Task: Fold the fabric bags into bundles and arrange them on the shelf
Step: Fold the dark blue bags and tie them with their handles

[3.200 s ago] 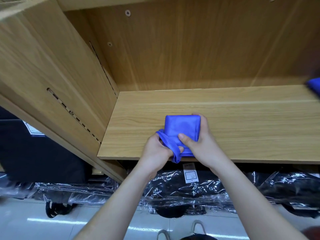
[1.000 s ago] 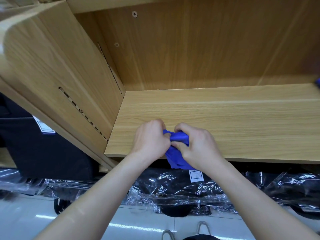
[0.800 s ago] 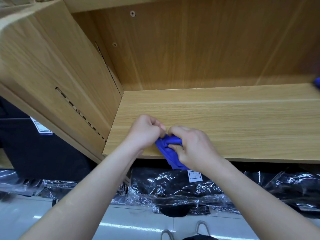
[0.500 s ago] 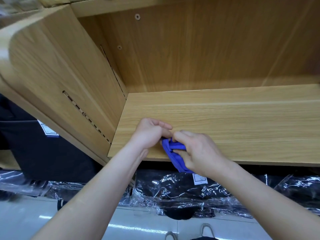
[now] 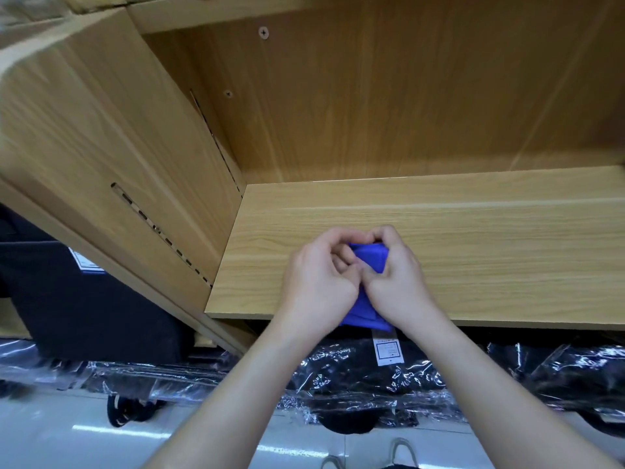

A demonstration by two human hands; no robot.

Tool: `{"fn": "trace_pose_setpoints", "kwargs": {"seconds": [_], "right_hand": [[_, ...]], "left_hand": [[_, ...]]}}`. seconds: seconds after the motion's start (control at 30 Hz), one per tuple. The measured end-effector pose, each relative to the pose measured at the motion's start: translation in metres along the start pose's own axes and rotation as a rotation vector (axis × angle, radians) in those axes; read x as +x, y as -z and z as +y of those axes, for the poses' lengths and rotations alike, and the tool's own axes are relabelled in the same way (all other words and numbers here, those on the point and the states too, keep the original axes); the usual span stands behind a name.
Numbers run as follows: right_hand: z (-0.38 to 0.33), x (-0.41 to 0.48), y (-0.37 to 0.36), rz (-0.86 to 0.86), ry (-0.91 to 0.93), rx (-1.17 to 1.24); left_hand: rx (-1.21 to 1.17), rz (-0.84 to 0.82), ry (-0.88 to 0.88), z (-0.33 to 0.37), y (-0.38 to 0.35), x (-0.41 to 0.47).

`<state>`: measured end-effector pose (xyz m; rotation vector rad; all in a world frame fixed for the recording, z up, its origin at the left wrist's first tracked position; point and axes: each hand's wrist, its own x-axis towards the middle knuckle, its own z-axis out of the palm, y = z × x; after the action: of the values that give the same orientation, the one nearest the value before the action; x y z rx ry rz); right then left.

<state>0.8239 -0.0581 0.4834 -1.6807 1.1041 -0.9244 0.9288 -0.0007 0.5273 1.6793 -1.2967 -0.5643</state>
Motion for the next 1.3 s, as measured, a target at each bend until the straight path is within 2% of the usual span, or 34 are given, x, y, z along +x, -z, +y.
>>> {"fn": "trace_pose_setpoints", "kwargs": {"seconds": [0.1, 0.27, 0.4, 0.5, 0.57, 0.67, 0.7, 0.77, 0.87, 0.93, 0.97, 1.07, 1.13, 1.23, 1.3], "right_hand": [[-0.001, 0.002, -0.001, 0.062, -0.046, 0.238], [-0.001, 0.002, -0.002, 0.253, -0.047, 0.322], [-0.003, 0.006, -0.007, 0.457, -0.093, 0.333], [-0.004, 0.005, -0.007, 0.433, -0.029, 0.178], [-0.005, 0.002, -0.003, 0.273, 0.117, -0.009], [-0.007, -0.001, 0.003, -0.009, 0.297, -0.207], [-0.006, -0.002, 0.005, -0.071, 0.315, -0.218], [-0.005, -0.008, 0.008, -0.043, 0.298, -0.168], [-0.006, -0.012, 0.008, 0.203, 0.037, 0.079], [-0.004, -0.01, 0.006, 0.207, -0.044, 0.202], [-0.003, -0.011, 0.004, 0.191, -0.022, 0.191], [0.002, -0.014, 0.004, 0.219, 0.115, 0.061], [0.006, -0.014, 0.009, 0.261, 0.258, -0.118], [0.013, -0.011, 0.015, 0.272, 0.461, -0.41], [0.016, -0.013, 0.018, 0.256, 0.543, -0.54]], "left_hand": [[0.203, 0.173, -0.021, -0.021, -0.002, -0.012], [0.355, 0.218, -0.098, -0.036, -0.013, -0.024], [0.372, 0.168, -0.196, -0.034, -0.021, -0.027], [0.392, 0.065, -0.178, -0.029, -0.018, -0.027], [0.275, -0.007, -0.043, -0.021, -0.015, -0.023], [-0.25, 0.019, 0.268, -0.01, -0.008, -0.005], [-0.338, 0.037, 0.318, -0.011, -0.005, 0.001], [-0.304, 0.021, 0.31, -0.01, 0.0, 0.008], [-0.437, 0.016, 0.322, -0.006, -0.003, 0.004], [-0.519, 0.057, 0.338, -0.004, -0.008, 0.001], [-0.451, 0.086, 0.305, -0.004, -0.012, 0.0], [-0.144, 0.155, 0.197, -0.007, -0.017, 0.003], [-0.141, 0.168, 0.232, -0.008, -0.015, 0.005], [-0.278, 0.164, 0.335, -0.006, -0.009, 0.005], [-0.168, 0.154, 0.29, -0.006, -0.007, 0.002]]}}
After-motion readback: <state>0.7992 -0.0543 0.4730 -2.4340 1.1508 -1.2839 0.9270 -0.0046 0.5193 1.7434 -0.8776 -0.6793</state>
